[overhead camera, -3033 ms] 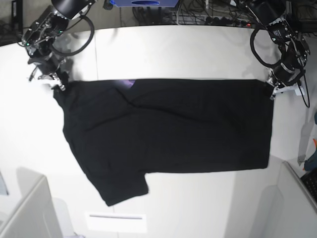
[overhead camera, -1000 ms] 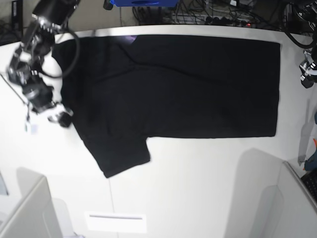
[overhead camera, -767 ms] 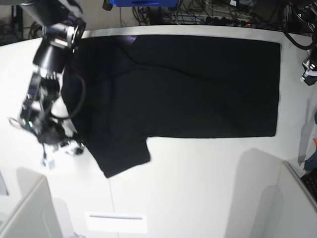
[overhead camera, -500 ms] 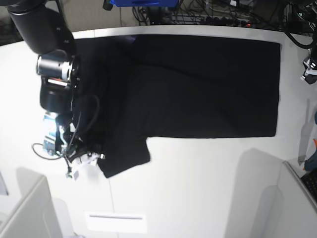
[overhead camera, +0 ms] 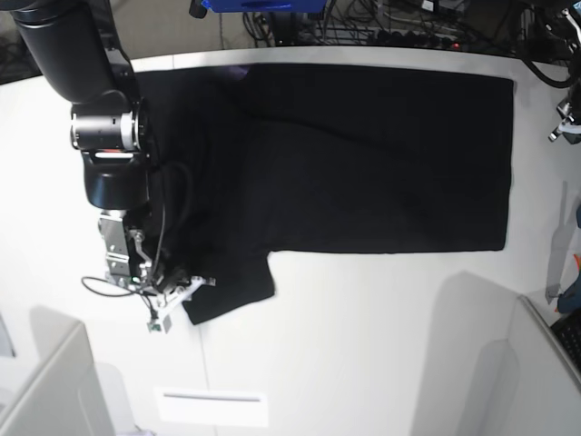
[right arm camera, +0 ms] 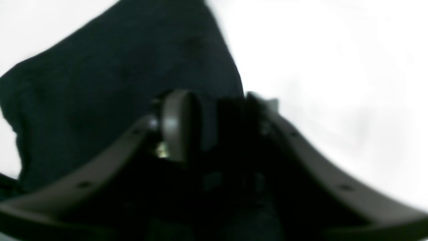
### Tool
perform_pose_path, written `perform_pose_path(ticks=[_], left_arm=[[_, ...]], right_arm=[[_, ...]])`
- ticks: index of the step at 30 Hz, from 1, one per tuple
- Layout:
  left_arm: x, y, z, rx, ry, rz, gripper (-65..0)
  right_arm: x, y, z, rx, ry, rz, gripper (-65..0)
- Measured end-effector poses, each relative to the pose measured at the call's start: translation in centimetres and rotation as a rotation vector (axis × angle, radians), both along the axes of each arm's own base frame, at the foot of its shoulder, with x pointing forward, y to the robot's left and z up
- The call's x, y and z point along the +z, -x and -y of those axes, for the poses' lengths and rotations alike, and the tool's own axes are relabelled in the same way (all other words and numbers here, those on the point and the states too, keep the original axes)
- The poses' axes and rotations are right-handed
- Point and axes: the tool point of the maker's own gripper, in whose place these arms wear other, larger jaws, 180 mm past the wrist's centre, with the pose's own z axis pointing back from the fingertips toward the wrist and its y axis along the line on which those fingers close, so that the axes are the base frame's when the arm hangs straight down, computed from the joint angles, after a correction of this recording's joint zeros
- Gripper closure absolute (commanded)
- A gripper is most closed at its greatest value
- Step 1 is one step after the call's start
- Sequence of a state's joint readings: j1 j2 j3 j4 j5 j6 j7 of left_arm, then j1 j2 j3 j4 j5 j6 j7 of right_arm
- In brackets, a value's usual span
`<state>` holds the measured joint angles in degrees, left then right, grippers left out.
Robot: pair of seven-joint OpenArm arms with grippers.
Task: Fold the T-shirt properly
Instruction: 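Grasp the hem with both grippers and fold it up onto the shoulders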
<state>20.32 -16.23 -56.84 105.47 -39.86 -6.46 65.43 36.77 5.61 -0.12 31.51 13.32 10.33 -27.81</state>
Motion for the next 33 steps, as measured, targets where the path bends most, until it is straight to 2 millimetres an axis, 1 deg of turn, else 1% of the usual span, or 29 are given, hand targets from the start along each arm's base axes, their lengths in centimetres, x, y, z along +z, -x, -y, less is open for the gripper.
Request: perform_pose_path(ticks=[2,5,6,7,8,9,10,11,12,14,16,18,20,23,25,30,33], left_arm=[[-0.6,-0.9,0.9,-0.036,0.002,-0.016,0.0],[-2.0,-2.4,1.1,-0.037,0.016,-0.036,0.0],[-2.5,-2.9,0.7,-0.025,0.012,-0.050,-8.7],[-2.7,-3.8,0.5,-0.018,0.018,-0.051,-21.2],[-2.9,-5.1,0.4,-0.022,0.021,-0.049,-33.1],[-2.8,-6.5,0.3,-0.034,0.018,-0.047,-42.1],[-2.8,-8.0,0.3,-0.049,0.027,-0.038,-50.2],[-2.9,-9.5,0.4,-0.064,0.042,-0.029,-55.9],[-3.0,-10.9,0.5,-0.078,0.058,-0.026,-59.7],[-4.0,-13.0,0.4,-0.084,0.092,-0.053,-60.7],[-5.7,-14.3,0.4,-0.080,0.115,-0.112,-60.7],[-6.7,-16.2,0.9,-0.093,0.126,-0.103,-60.7],[-7.4,-17.5,1.8,-0.119,0.123,-0.112,-60.7],[-8.3,-18.6,2.4,-0.151,0.100,-0.132,-60.7],[-8.9,-19.1,2.5,-0.152,0.092,-0.131,-60.7],[-9.5,-20.5,1.6,-0.158,0.053,-0.134,-60.7],[-9.8,-21.2,1.9,-0.188,0.016,-0.148,-60.6]], right_arm=[[0.0,-0.1,0.1,-0.002,0.001,0.007,0.0],[0.0,-0.2,0.1,-0.008,-0.007,0.030,0.0],[0.0,-0.1,0.1,-0.006,-0.004,0.030,0.0],[0.0,-0.2,0.1,-0.006,-0.004,0.033,0.0],[0.1,-0.3,0.0,-0.006,-0.005,0.037,0.0],[0.1,-0.3,0.0,-0.006,-0.005,0.038,0.0],[0.1,-0.3,0.0,-0.006,-0.006,0.039,0.0],[0.2,-0.3,0.0,-0.005,-0.005,0.042,0.0],[0.3,-0.3,0.0,-0.002,-0.002,0.043,0.0],[0.4,-0.1,-0.2,0.004,0.001,0.055,0.0],[0.5,0.1,-0.3,0.008,0.001,0.066,0.0],[0.5,0.3,-0.4,0.013,0.006,0.064,0.0],[0.6,0.4,-0.7,0.016,0.003,0.069,0.0],[0.5,0.4,-0.7,0.016,0.002,0.068,0.0],[0.5,0.4,-0.7,0.016,0.001,0.068,0.0],[0.5,0.4,-0.6,0.016,0.005,0.068,0.0],[0.5,0.4,-0.7,0.017,0.004,0.068,0.0]])
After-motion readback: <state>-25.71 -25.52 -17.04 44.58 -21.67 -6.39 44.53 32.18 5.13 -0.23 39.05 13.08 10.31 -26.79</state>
